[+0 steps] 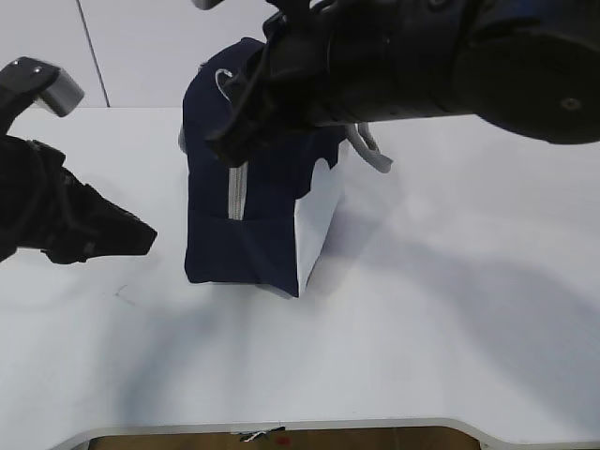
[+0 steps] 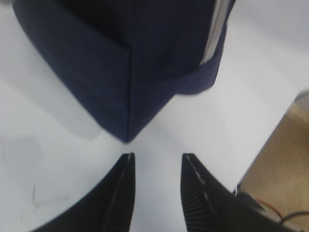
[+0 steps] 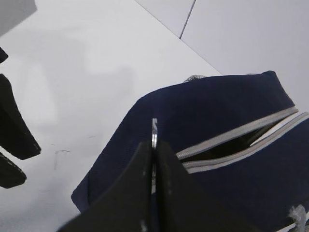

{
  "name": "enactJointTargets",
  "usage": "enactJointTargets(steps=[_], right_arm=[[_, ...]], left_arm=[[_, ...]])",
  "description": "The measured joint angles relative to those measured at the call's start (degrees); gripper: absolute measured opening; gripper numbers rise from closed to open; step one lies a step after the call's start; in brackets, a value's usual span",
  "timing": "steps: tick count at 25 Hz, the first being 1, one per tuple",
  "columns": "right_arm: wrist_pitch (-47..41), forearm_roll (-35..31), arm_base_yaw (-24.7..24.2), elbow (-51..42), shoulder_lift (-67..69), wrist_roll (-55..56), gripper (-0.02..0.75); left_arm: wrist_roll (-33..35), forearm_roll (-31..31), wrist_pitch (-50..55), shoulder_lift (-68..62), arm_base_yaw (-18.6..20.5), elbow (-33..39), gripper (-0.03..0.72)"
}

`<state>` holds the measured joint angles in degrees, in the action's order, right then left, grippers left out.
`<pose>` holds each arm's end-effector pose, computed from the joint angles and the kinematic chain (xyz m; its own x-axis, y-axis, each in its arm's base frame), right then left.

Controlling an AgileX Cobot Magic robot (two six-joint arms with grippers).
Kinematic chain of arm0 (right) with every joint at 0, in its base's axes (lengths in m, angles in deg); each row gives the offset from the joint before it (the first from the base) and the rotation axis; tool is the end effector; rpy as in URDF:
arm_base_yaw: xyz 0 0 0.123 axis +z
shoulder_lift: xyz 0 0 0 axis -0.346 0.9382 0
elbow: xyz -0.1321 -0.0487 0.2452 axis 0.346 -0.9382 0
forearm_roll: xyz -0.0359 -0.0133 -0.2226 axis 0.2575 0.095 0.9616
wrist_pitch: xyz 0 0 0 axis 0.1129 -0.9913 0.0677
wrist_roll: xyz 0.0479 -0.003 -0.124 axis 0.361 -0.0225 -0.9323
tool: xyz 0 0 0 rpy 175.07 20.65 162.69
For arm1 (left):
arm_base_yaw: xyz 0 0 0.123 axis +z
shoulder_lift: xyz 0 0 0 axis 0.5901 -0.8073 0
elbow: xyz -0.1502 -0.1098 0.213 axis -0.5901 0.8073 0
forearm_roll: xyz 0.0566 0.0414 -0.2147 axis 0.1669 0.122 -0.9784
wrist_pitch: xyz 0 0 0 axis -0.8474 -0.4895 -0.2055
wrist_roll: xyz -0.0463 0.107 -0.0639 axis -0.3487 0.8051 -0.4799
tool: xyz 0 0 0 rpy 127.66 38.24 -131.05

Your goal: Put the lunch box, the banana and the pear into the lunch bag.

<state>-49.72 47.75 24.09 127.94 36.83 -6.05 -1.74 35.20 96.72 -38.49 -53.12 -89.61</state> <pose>0.2809 0.2506 0.3117 -0.1433 -0.5030 -0.8523 -0.6720 0.6817 -0.2894 0.2388 -0.1363 0.2300 -0.6135 0.4234 -0.6666 0.6969 0.6873 -0.2049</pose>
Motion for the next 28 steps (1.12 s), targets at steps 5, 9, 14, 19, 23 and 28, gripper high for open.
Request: enactJointTargets(steps=[5,9,14,19,23,28], right_arm=[[0.2,0.0,0.0,0.0,0.0,1.3,0.017],[0.3,0.0,0.0,0.0,0.0,1.9,0.017],[0.4,0.0,0.0,0.0,0.0,2.8,0.017],[0.4,0.0,0.0,0.0,0.0,3.2,0.017],[0.4,0.0,0.0,0.0,0.0,3.3,0.017],[0.4,0.0,0.0,0.0,0.0,3.4,0.017]], left_arm=[[18.2,-17.1,-3.7,0.9,0.0,2.7,0.285],[27.2,-26.1,-5.1,0.2,0.0,2.8,0.406],[35.8,-33.8,-5.5,-2.4,0.0,2.8,0.437],[42.7,-39.8,-5.5,-4.9,0.0,2.8,0.438],[46.4,-44.6,-2.5,-7.2,0.0,2.8,0.438],[48.2,-47.7,-2.0,-9.4,0.0,2.8,0.388]])
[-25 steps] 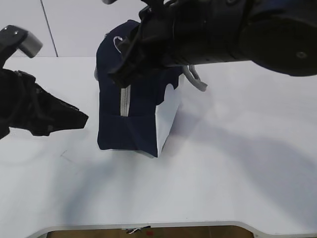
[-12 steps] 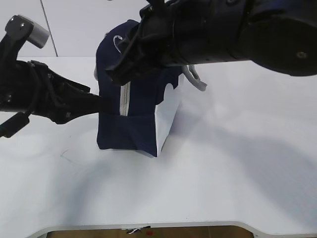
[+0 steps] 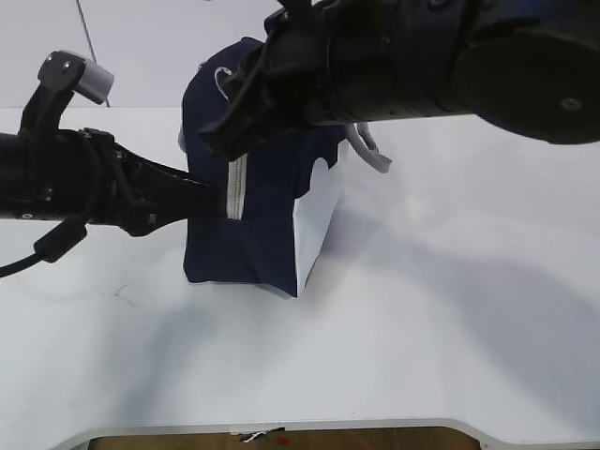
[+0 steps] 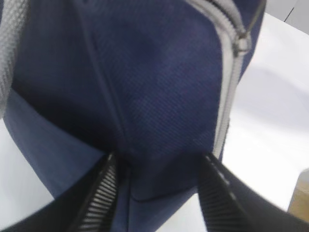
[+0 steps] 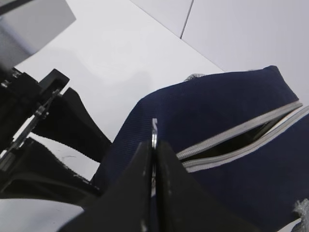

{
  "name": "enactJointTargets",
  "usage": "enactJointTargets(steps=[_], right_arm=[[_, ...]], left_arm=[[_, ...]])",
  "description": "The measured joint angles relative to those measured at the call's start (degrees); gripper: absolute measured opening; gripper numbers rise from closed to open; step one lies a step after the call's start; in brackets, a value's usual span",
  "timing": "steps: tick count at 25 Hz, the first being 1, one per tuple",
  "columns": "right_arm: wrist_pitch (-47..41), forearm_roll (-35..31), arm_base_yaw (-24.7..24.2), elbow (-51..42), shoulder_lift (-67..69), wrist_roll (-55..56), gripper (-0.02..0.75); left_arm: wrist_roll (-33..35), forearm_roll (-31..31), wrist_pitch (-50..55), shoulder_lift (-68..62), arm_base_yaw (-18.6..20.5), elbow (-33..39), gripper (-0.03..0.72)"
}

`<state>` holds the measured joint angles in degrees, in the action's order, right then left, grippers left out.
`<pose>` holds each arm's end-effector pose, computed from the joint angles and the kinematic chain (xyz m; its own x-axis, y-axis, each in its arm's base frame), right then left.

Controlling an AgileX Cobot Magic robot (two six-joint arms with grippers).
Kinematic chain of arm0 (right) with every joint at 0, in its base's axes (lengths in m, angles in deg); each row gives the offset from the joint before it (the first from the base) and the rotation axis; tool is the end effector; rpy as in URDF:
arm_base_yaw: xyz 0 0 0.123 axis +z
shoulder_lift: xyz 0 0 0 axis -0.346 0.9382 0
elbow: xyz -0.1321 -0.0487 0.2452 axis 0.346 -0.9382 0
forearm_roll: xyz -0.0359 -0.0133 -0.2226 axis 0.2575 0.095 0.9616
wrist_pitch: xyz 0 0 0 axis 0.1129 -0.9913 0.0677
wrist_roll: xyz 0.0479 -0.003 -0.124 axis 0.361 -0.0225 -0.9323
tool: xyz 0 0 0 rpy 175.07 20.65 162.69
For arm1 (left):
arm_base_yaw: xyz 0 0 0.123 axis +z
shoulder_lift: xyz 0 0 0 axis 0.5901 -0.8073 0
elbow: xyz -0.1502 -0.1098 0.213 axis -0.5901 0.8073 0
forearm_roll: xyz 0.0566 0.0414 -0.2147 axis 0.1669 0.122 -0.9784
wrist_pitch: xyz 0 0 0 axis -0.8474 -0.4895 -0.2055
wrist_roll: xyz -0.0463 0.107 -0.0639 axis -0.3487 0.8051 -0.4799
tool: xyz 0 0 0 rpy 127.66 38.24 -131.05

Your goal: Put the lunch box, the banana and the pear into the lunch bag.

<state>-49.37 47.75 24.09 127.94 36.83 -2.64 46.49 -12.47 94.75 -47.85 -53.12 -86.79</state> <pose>0.2808 0.2511 0.3123 -0.1788 -0.4585 -0.8705 -0.6638 0.7093 -0.2372 0.2761 -0.1642 0.2193 -0.4508 0.2457 -0.8581 0.7549 0.6180 -0.2196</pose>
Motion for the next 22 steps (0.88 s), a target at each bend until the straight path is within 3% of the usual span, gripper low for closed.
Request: enactJointTargets(steps=[5,7,12,22], right_arm=[[0.0,0.0,0.0,0.0,0.0,0.0,0.017],[0.3,0.0,0.0,0.1,0.0,0.0,0.017],[0.3,0.9,0.0,0.1,0.0,0.0,0.017],[0.1,3.4,0.0,2.6,0.3,0.0,0.017]], left_arm=[[0.1,-0.4,0.0,-0.1,0.0,0.0,0.078],[0.3,0.2,0.0,-0.2,0.0,0.0,0.024],[0.3,1.6,0.0,-0.2,0.0,0.0,0.000],[-5.5,11.5,-0.9,2.8,0.0,0.0,-0.001]])
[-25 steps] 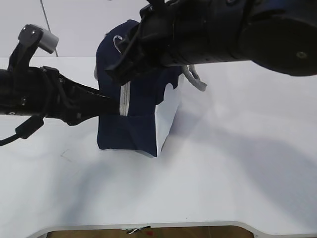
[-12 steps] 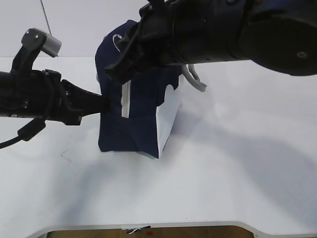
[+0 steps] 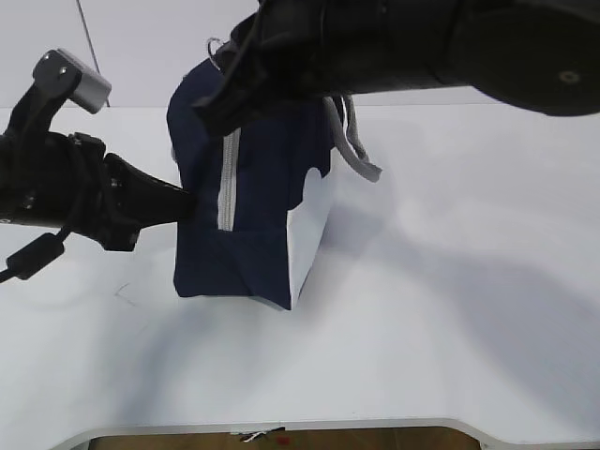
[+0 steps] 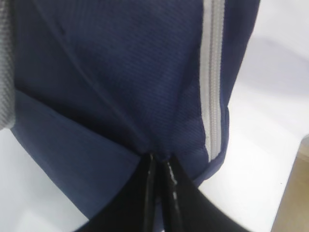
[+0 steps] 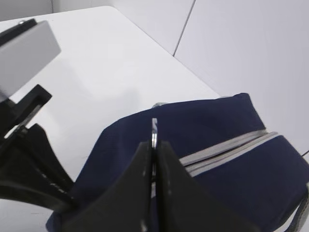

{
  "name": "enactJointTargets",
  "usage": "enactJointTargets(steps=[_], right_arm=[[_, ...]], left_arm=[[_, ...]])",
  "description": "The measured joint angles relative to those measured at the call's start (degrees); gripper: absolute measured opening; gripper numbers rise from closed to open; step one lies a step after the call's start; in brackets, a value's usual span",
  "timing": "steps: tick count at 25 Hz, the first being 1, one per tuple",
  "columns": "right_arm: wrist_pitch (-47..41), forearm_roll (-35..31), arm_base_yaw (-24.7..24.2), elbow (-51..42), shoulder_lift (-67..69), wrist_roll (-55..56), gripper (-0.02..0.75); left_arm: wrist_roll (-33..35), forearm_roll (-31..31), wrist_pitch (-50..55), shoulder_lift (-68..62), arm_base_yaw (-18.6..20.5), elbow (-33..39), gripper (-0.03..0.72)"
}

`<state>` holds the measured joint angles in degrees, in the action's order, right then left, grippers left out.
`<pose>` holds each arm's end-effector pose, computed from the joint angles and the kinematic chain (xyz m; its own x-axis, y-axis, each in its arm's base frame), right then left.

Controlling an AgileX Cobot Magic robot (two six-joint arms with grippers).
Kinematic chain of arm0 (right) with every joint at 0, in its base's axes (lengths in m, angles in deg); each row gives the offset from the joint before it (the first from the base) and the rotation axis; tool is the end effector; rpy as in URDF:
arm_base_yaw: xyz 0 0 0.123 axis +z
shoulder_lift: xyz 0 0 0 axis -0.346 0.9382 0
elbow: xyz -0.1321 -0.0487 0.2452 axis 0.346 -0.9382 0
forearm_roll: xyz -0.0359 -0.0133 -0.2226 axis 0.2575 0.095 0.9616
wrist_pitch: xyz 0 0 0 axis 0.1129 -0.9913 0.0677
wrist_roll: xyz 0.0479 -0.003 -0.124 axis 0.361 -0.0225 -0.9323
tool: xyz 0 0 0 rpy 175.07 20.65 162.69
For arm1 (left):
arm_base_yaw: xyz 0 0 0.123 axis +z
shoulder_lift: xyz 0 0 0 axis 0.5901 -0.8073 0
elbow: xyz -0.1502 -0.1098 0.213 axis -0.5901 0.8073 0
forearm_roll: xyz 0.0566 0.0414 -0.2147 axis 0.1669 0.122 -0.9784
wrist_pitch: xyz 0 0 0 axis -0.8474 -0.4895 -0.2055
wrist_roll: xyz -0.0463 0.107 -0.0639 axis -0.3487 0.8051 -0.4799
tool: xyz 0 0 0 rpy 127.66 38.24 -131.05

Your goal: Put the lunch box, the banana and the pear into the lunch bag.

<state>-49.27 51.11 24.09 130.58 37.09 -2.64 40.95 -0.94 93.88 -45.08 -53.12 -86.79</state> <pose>0.2854 0.2537 0.3276 -0.1105 -0.4699 -0.8758 -0.6556 0.6967 -0.2911 0.2640 -0.1590 0.2212 -0.4116 0.3602 -0.8372 0.7972 0.5874 -0.1391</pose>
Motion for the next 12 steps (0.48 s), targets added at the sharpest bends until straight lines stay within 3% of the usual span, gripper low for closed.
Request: enactJointTargets(steps=[12], right_arm=[[-1.6,1.3,-4.4,6.6,4.1,1.0,0.017]], left_arm=[[-1.5,3.3,-0.8,1.4,0.0,0.0,-0.001]])
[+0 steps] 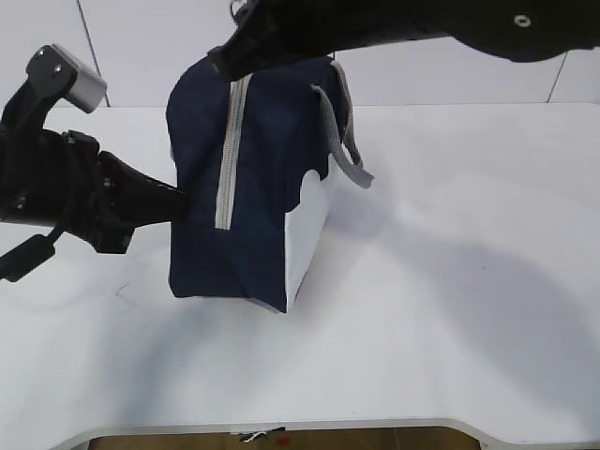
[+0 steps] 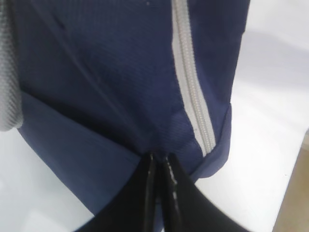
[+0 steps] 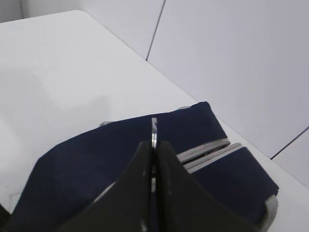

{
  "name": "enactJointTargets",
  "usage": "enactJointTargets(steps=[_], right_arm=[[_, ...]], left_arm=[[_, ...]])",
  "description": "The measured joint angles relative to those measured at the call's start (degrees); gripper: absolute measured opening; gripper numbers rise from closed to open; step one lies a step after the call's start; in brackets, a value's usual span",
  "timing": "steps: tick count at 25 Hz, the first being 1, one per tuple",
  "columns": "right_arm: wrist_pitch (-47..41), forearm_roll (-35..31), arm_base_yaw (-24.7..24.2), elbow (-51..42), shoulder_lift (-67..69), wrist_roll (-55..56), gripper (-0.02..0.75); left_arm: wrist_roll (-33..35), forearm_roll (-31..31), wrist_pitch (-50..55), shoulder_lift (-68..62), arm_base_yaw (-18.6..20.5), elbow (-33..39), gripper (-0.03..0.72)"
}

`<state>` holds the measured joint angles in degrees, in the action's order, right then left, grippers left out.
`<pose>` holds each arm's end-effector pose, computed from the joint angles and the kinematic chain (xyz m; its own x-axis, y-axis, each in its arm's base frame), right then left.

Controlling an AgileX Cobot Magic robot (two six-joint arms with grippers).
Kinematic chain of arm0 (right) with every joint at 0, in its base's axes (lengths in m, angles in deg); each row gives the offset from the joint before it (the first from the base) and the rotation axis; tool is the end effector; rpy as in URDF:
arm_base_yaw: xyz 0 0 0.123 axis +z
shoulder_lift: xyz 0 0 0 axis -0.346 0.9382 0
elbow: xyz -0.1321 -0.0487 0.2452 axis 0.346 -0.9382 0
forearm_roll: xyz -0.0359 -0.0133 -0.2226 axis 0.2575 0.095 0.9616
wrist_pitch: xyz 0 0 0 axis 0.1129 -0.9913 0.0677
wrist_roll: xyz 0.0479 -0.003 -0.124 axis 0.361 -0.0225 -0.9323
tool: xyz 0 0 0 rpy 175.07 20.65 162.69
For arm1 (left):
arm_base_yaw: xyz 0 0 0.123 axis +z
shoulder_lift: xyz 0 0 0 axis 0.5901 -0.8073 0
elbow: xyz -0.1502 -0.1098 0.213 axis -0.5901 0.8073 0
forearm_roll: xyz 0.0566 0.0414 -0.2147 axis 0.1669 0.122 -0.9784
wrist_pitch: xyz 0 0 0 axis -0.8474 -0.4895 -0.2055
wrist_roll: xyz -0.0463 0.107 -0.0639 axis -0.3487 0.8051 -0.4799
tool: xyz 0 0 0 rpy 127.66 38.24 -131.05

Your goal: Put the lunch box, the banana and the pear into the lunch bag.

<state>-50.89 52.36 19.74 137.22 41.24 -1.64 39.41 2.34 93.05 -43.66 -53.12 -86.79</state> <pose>0.3223 0.2433 0.3371 -0.1337 -0.4501 -0.8829 -0.5795 0.7582 -0.2988 0.2608 -0.1559 0.2247 -0.3904 0.3906 -0.8337 0.8041 0.5856 -0.1022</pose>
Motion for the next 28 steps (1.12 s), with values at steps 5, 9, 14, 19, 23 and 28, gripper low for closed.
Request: enactJointTargets(steps=[5,9,14,19,23,28], right_arm=[[0.1,0.0,-2.8,3.1,2.9,0.2,0.017],[0.2,0.1,-4.9,6.3,5.5,0.3,0.017],[0.2,0.1,-7.0,10.8,9.6,0.3,0.017],[0.2,0.1,-8.8,15.0,13.4,0.4,0.017],[-0.6,0.1,-10.5,18.1,16.0,1.2,0.017],[-1.2,0.1,-12.5,20.6,18.6,2.5,0.017]], left_arm=[[-0.4,1.1,-0.3,0.6,0.0,0.0,-0.001],[-0.5,1.7,-0.3,0.7,0.0,0.0,-0.001],[-0.7,1.9,-0.5,0.7,0.0,0.0,-0.001],[-0.8,2.3,-0.7,0.7,0.0,0.0,-0.001],[-0.8,2.3,-1.0,0.7,0.0,0.0,-0.001],[-0.8,2.3,-1.4,0.8,0.0,0.0,-0.001]])
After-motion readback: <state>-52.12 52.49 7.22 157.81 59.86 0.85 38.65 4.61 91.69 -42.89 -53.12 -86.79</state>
